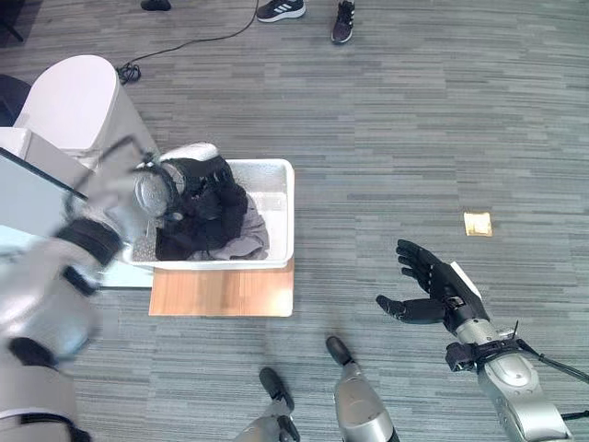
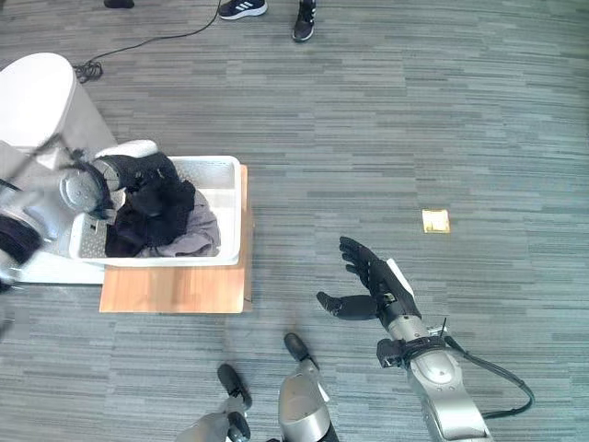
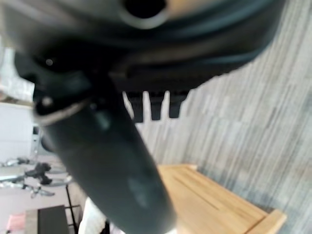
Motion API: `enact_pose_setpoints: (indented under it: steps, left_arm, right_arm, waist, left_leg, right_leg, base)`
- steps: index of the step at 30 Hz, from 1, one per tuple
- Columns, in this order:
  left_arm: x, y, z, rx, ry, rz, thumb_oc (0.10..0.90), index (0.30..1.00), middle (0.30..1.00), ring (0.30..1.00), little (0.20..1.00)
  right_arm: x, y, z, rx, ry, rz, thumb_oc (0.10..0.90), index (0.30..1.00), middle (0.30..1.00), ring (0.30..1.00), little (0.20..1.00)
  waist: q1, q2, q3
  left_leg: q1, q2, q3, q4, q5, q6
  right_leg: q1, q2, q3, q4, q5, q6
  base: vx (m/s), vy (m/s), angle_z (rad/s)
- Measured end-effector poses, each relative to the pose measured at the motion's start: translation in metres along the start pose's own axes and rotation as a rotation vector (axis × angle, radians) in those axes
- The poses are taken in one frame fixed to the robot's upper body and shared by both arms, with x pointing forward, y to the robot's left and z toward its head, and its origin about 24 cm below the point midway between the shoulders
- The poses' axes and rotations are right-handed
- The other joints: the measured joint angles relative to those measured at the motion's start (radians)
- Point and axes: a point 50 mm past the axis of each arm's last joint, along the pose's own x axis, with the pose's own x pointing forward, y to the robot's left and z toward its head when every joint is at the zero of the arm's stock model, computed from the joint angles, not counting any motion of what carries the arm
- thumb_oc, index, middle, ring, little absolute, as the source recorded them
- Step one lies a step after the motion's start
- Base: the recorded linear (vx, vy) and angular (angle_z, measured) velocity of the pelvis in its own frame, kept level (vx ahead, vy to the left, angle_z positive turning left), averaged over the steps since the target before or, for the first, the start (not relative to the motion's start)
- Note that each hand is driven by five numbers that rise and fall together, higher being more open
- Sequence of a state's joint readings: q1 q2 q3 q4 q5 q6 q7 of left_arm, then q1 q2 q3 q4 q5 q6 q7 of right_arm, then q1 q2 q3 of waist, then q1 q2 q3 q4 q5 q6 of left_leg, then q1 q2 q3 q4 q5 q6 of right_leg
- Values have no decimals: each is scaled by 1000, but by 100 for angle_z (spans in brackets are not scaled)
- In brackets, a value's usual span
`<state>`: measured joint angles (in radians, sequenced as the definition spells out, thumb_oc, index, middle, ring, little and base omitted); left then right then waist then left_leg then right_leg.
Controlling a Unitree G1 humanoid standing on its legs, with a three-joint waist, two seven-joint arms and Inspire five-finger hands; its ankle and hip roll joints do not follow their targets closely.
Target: Pick up bed clothes into laundry basket.
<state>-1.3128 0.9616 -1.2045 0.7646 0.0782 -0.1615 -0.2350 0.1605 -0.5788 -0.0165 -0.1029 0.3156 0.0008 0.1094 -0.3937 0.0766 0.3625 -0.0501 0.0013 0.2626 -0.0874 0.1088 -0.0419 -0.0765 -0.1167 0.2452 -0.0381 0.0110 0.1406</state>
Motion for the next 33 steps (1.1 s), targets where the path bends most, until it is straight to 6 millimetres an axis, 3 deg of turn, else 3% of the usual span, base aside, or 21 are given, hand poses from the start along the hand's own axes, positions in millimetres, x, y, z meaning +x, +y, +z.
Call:
enact_pose_setpoints:
  steps: [2, 6, 11, 17, 20, 21, 23, 26, 29, 31, 32, 33]
  left_arm:
    - [-12, 10, -3, 108, -12, -4, 800, 900, 900, 900, 900]
    - [-26, 15, -4, 113, -59, 1, 800, 900, 900, 900, 900]
    - [-39, 27, -1, 118, -102, 38, 800, 900, 900, 900, 900]
    - [-74, 56, -8, -103, -186, 209, 800, 900, 900, 900, 900]
    - [-91, 62, -22, -376, -245, 417, 800, 900, 900, 900, 900]
    - [-98, 53, -32, -607, -304, 553, 800, 900, 900, 900, 900]
    - [-110, 31, -53, -833, -293, 673, 800, 900, 900, 900, 900]
    - [-133, -64, -76, -1460, -310, 905, 800, 900, 900, 900, 900]
    - [-131, -155, -52, -1825, -223, 862, 800, 900, 900, 900, 900]
    - [-131, -219, -28, -2020, -36, 739, 800, 900, 900, 900, 900]
    - [-134, -236, -22, -2060, 25, 707, 800, 900, 900, 900, 900]
    - [-140, -265, -8, -2128, 136, 638, 800, 900, 900, 900, 900]
  right_arm:
    - [3, -2, 6, -31, -15, 34, 800, 900, 900, 900, 900]
    - [4, -7, 10, -62, -20, 49, 800, 900, 900, 900, 900]
    - [3, -7, 9, -65, -17, 55, 800, 900, 900, 900, 900]
    - [1, -9, 7, -93, -5, 59, 800, 900, 900, 900, 900]
    - [3, -11, 11, -97, -21, 49, 800, 900, 900, 900, 900]
    - [2, -15, 11, -95, -24, 32, 800, 900, 900, 900, 900]
    - [0, -17, 6, -69, -13, 2, 800, 900, 900, 900, 900]
    - [-12, -29, 0, -71, 11, -76, 800, 900, 900, 900, 900]
    - [-22, -42, -4, -75, 27, -161, 800, 900, 900, 900, 900]
    - [-22, -41, -4, -45, 15, -190, 800, 900, 900, 900, 900]
    - [-21, -39, -4, -37, 11, -190, 800, 900, 900, 900, 900]
    - [-20, -35, -6, -11, 4, -200, 800, 900, 900, 900, 900]
  waist:
    - [-1, 19, 10]
    - [10, 46, 12]
    - [51, 53, 7]
    - [109, 56, 5]
    - [139, 56, 2]
    - [150, 54, 0]
    - [168, 29, -21]
    - [177, -2, -66]
    - [208, -40, -117]
    - [215, -83, -146]
    - [224, -93, -152]
    - [229, -115, -166]
  left_leg:
    - [-1, 0, -1, 0, 0, 0]
    - [1, 5, -14, 0, 0, 0]
    - [5, 8, -39, 0, 1, -2]
    - [9, 8, -55, 1, 1, -2]
    - [12, 9, -62, 1, 1, -2]
    - [22, 12, -63, 1, 1, -2]
    - [30, 25, -66, 0, 1, -2]
    - [59, 37, -79, 0, -1, -2]
    - [69, 52, -91, 0, -31, -2]
    - [69, 54, -94, 0, -32, -3]
    - [68, 53, -95, 0, -32, -3]
    - [68, 52, -97, 0, -32, -3]
  right_leg:
    - [-1, 2, -3, -1, 3, -1]
    - [9, 6, -21, -3, 5, -3]
    - [23, 8, -42, -2, 5, -3]
    - [32, 9, -57, 1, 5, -4]
    - [35, 16, -62, 5, 5, -4]
    - [43, 20, -60, 7, 5, -5]
    - [52, 30, -74, 5, 5, -5]
    - [77, 37, -84, 3, 2, -8]
    - [85, 54, -95, 4, -6, -17]
    - [84, 53, -98, 8, -10, -21]
    - [86, 52, -100, 8, -12, -22]
    - [87, 51, -102, 8, -14, -20]
  base:
    - [-14, -14, 3]
    - [11, -19, 10]
    - [1, -24, 14]
    - [-2, -18, 7]
    - [-13, -32, 0]
    - [14, -20, -6]
    - [3, -15, 0]
    - [36, 12, -1]
    - [25, 17, 5]
    - [19, 20, 4]
    - [0, 35, 6]
    - [0, 31, 6]
